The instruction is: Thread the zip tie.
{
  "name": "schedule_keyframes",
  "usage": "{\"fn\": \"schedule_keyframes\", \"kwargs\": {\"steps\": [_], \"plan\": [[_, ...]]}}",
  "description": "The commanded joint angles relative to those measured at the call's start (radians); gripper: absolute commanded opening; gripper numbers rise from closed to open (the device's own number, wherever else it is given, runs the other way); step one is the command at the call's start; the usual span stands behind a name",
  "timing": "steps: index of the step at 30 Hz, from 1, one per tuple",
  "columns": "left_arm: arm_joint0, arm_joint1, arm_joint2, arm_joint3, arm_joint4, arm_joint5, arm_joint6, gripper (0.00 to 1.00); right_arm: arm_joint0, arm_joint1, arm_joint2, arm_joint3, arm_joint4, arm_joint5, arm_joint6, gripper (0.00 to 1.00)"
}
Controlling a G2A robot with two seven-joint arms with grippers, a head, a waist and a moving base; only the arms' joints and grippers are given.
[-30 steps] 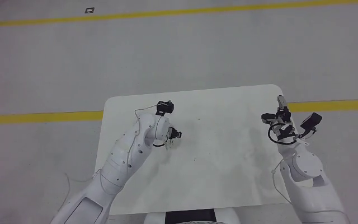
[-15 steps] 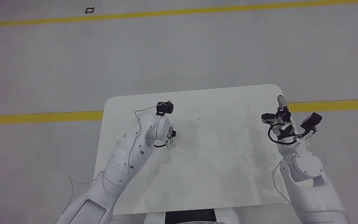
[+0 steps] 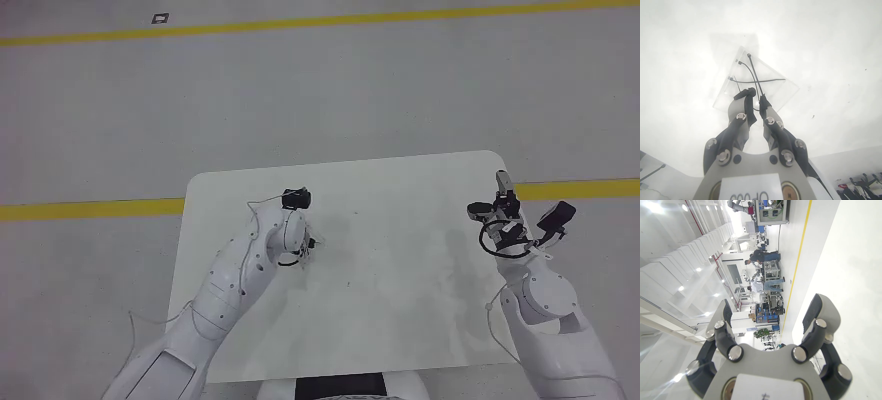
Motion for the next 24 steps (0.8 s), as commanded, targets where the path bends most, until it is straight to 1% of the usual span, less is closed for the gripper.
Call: {"fn": "schedule_keyframes", "kwargs": {"steps": [1,5,7,10,16,21,24], "plan": [[-0.006,-0.002,0.006,0.015,-0.005,0.0,0.009,0.18,0.0,0.0,0.0,0.0,0.0,0.0,0.0,1.0],[-0.02,-0.007,0.017,0.046,-0.016,0.0,0.023,0.18,0.0,0.0,0.0,0.0,0.0,0.0,0.0,1.0],[-0.028,-0.01,0.024,0.057,-0.021,0.0,0.025,0.2,0.0,0.0,0.0,0.0,0.0,0.0,0.0,1.0],[-0.039,-0.013,0.036,0.071,-0.027,0.0,0.029,0.2,0.0,0.0,0.0,0.0,0.0,0.0,0.0,1.0],[-0.063,-0.022,0.052,0.114,-0.011,0.0,0.026,0.21,0.0,0.0,0.0,0.0,0.0,0.0,0.0,1.0],[-0.072,-0.03,0.058,0.138,0.001,0.0,0.019,0.2,0.0,0.0,0.0,0.0,0.0,0.0,0.0,1.0],[-0.079,-0.036,0.059,0.16,0.008,0.0,0.015,0.2,0.0,0.0,0.0,0.0,0.0,0.0,0.0,1.0]]}}
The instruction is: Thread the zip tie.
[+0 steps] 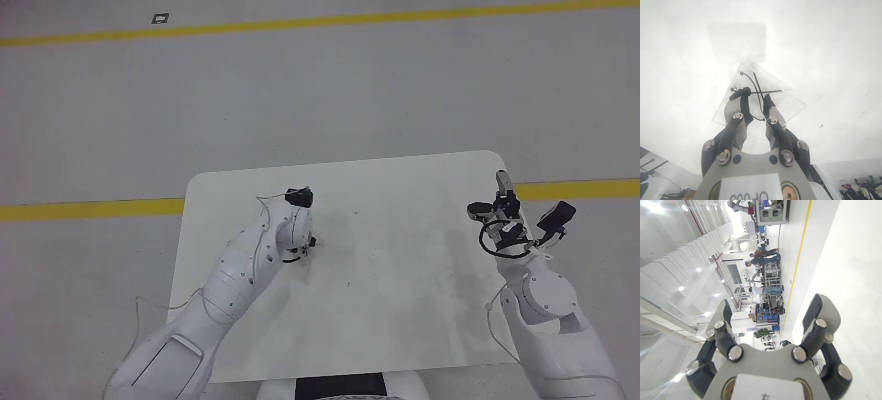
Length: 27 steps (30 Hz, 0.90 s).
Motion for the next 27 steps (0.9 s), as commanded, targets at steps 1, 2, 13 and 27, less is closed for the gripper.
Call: {"fn": "schedule_keyframes", "kwargs": {"steps": [1,2,13,27], "plan": [[-0.004,-0.004,0.0,0.013,0.003,0.0,-0.002,0.2,0.0,0.0,0.0,0.0,0.0,0.0,0.0,1.0],[-0.006,-0.006,-0.001,0.018,0.005,0.0,-0.004,0.2,0.0,0.0,0.0,0.0,0.0,0.0,0.0,1.0],[-0.013,-0.023,-0.005,0.044,0.015,0.0,-0.003,0.15,0.0,0.0,0.0,0.0,0.0,0.0,0.0,1.0],[-0.008,-0.026,-0.016,0.036,0.026,0.0,-0.001,0.15,0.0,0.0,0.0,0.0,0.0,0.0,0.0,1.0]]}}
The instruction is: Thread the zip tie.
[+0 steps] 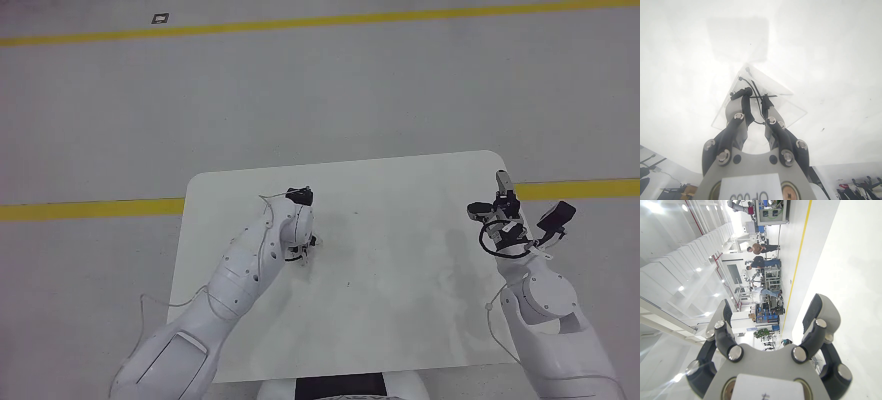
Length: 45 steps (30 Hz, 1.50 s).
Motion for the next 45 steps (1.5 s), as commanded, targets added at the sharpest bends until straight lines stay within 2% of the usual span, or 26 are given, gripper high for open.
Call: {"fn": "schedule_keyframes", "kwargs": {"steps": [1,17,34,37,38,45], "plan": [[0.002,0.001,-0.004,-0.002,0.004,0.0,-0.002,0.15,0.0,0.0,0.0,0.0,0.0,0.0,0.0,1.0],[0.017,0.005,-0.014,-0.046,0.031,0.0,-0.04,0.12,0.0,0.0,0.0,0.0,0.0,0.0,0.0,1.0],[-0.008,-0.004,0.009,0.025,-0.017,-0.002,-0.023,0.13,0.0,0.0,0.0,0.0,0.0,0.0,0.0,1.0],[-0.012,-0.004,0.012,0.034,-0.022,-0.002,-0.021,0.09,0.0,0.0,0.0,0.0,0.0,0.0,0.0,1.0],[-0.014,-0.004,0.013,0.036,-0.024,-0.001,-0.021,0.0,0.0,0.0,0.0,0.0,0.0,0.0,0.0,1.0],[-0.018,-0.003,0.014,0.034,-0.026,0.0,-0.022,0.0,0.0,0.0,0.0,0.0,0.0,0.0,0.0,1.0]]}}
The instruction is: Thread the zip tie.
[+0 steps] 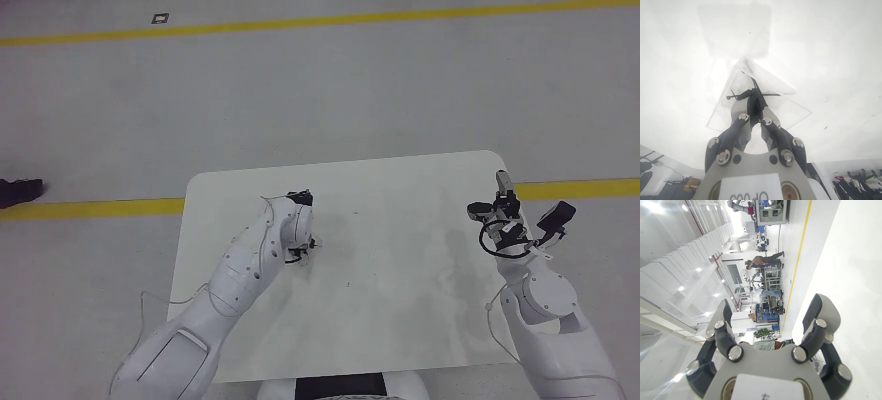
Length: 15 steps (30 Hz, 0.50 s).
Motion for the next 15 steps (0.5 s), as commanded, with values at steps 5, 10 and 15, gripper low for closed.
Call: {"fn": "schedule_keyframes", "kwargs": {"steps": [5,10,15], "plan": [[0.012,0.011,-0.019,-0.071,0.018,0.0,-0.03,0.0,0.0,0.0,0.0,0.0,0.0,0.0,0.0,1.0],[0.046,0.03,-0.052,-0.183,0.042,-0.003,-0.075,0.0,0.0,0.0,0.0,0.0,0.0,0.0,0.0,1.0],[0.085,0.057,-0.088,-0.264,0.022,-0.034,-0.075,0.0,0.0,0.0,0.0,0.0,0.0,0.0,0.0,1.0]]}}
